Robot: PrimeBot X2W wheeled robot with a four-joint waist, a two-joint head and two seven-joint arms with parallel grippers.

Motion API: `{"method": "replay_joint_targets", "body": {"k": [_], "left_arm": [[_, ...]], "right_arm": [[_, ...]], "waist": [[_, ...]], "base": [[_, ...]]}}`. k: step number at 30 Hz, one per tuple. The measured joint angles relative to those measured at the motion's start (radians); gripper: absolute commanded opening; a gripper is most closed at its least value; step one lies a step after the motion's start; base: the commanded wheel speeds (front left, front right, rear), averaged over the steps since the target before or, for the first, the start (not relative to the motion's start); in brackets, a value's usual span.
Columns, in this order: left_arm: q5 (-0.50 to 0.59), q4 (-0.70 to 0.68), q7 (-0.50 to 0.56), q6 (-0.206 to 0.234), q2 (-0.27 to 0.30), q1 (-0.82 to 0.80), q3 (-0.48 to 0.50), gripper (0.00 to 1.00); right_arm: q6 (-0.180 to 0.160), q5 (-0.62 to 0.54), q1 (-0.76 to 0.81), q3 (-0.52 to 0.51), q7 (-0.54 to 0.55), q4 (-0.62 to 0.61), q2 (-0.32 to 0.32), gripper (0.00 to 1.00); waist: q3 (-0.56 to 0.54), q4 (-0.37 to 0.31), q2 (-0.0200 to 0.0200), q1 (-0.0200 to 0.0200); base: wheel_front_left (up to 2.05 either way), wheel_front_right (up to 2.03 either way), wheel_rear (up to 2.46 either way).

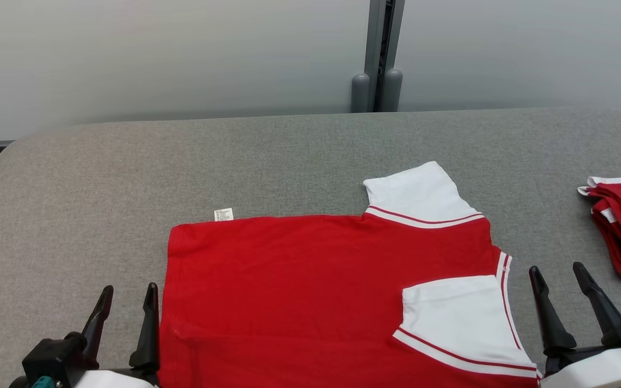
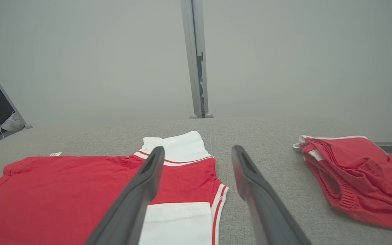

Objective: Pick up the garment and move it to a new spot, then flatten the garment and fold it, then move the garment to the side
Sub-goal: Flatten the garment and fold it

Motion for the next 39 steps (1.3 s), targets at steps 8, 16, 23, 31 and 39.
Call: {"method": "replay_joint_targets", "body": {"k": [8,16,23,31,39], "left_arm": [[-0.001,0.004,-0.007,0.004,-0.001,-0.001,-0.005,1.00],[0.000,0.050,0.025,-0.040,0.006,-0.166,-0.035,1.00],[-0.058,0.243,0.074,-0.110,0.003,-0.378,-0.030,1.00],[-0.132,0.511,0.160,-0.181,0.002,-0.546,-0.026,1.00],[-0.169,0.675,0.213,-0.226,-0.005,-0.618,-0.040,0.11]], "right_arm": [[0.000,0.000,0.000,-0.010,0.003,-0.007,0.005,1.00],[0.000,0.003,-0.052,-0.014,0.007,-0.026,-0.001,1.00],[0.000,-0.003,-0.134,0.022,0.010,-0.033,-0.012,1.00],[0.000,0.006,-0.205,0.051,-0.004,0.010,-0.025,1.00],[0.000,0.015,-0.236,0.059,-0.023,0.053,-0.034,1.00]], "waist": [[0.012,-0.002,0.0000,0.0000],[0.069,0.005,0.0000,0.0000],[0.162,-0.004,0.0000,0.0000],[0.253,-0.036,0.0000,0.0000],[0.280,-0.050,0.0000,0.0000]], "base": [[0.00,0.00,0.00],[0.00,0.00,0.00],[0.00,0.00,0.00],[0.00,0.00,0.00],[0.00,0.00,0.00]]}}
